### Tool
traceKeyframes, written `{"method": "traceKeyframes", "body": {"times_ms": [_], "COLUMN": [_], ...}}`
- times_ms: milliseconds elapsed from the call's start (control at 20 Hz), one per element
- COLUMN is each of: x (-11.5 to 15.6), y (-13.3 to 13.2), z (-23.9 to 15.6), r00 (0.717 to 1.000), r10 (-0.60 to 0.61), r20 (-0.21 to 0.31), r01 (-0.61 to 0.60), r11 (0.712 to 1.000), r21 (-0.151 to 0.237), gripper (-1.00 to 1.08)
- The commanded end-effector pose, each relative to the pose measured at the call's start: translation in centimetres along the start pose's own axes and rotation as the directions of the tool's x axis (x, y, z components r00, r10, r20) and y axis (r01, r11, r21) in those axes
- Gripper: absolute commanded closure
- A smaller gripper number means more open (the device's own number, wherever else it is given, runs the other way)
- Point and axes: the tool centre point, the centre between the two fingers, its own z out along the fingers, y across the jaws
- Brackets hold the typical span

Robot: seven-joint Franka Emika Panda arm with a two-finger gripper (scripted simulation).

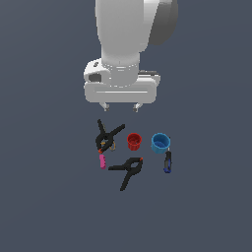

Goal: Pick up a designated object from a clutter of objects.

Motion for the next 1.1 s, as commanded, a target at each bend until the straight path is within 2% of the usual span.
{"method": "traceKeyframes", "body": {"times_ms": [0,500,1050], "x": [0.0,-0.1,1.0], "y": [0.0,-1.5,-0.7], "z": [0.0,0.7,2.6], "r00": [1.0,0.998,0.997], "r10": [0.0,-0.059,-0.074], "r20": [0.0,0.012,0.011], "r01": [0.0,0.059,0.074], "r11": [1.0,0.998,0.997], "r21": [0.0,-0.028,-0.021], "gripper": [-0.92,-0.92,-0.92]}}
